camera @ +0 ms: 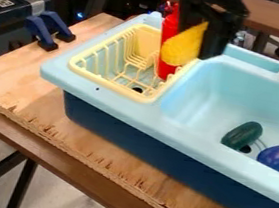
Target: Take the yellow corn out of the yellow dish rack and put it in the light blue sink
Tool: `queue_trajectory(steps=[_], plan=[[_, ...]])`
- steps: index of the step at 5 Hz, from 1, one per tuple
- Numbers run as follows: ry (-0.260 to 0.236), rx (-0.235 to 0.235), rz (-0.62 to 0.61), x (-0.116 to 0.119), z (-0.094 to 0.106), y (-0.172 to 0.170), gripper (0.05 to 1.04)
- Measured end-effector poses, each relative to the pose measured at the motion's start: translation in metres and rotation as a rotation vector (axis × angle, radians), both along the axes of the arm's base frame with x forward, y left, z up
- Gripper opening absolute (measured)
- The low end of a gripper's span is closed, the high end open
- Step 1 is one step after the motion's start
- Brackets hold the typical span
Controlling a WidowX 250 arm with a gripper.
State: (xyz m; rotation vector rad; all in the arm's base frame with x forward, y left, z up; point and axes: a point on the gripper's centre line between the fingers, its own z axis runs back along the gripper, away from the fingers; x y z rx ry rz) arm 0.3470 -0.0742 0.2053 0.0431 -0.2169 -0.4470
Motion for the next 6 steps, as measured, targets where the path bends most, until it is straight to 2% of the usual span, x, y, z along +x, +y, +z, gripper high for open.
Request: queue_trajectory(steps=[1, 2, 3, 4, 6], plan=[[0.025, -0.028, -0.064, 0.001, -0.010, -0.020, 0.706], [0.028, -0.066, -0.026, 0.010, -0.023, -0.012, 0.706], [0.078, -0.082, 0.043, 0.020, -0.048, 0.001, 0.706], [0.091, -0.087, 0.076, 0.028, -0.059, 0.002, 0.703], [0.106, -0.028, 0.045, 0.034, -0.070, -0.025, 0.703]])
